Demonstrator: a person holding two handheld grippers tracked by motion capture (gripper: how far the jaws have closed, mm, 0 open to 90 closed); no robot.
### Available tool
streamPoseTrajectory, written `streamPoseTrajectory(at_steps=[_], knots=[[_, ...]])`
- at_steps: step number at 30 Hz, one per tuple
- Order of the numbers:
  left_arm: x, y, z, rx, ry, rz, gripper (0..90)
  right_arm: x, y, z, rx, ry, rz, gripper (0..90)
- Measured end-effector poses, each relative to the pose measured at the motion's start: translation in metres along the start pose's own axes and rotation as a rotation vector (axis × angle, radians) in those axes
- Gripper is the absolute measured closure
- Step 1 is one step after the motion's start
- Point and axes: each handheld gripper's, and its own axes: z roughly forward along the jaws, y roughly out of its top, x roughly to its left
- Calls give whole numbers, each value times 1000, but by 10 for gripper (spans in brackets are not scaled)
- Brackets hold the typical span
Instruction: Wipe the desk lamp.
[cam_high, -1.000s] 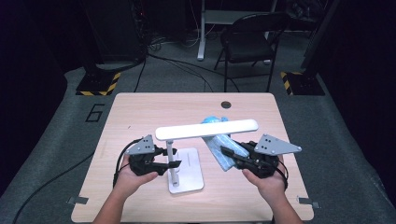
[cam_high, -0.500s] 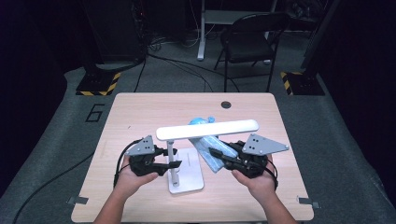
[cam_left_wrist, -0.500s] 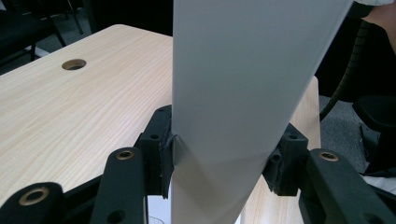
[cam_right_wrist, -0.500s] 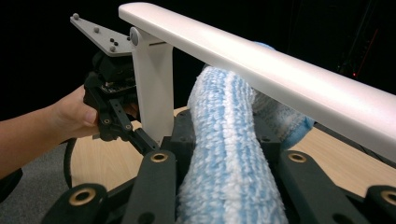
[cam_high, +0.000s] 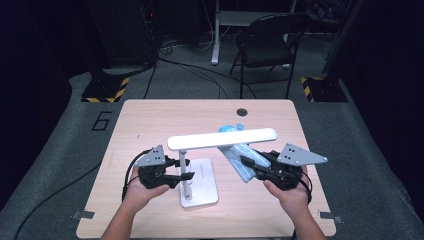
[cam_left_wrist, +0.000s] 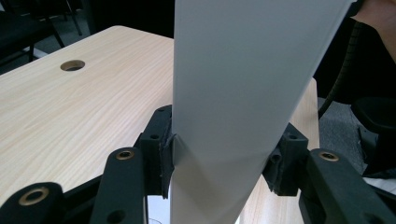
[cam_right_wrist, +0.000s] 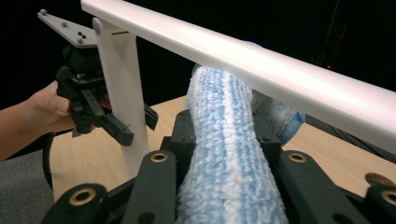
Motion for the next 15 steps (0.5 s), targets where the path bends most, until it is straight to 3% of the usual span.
streamPoseTrajectory(at_steps=[15], knots=[[0, -1, 0, -6, -1, -1, 512, -23, -11, -27, 7, -93, 22, 686]])
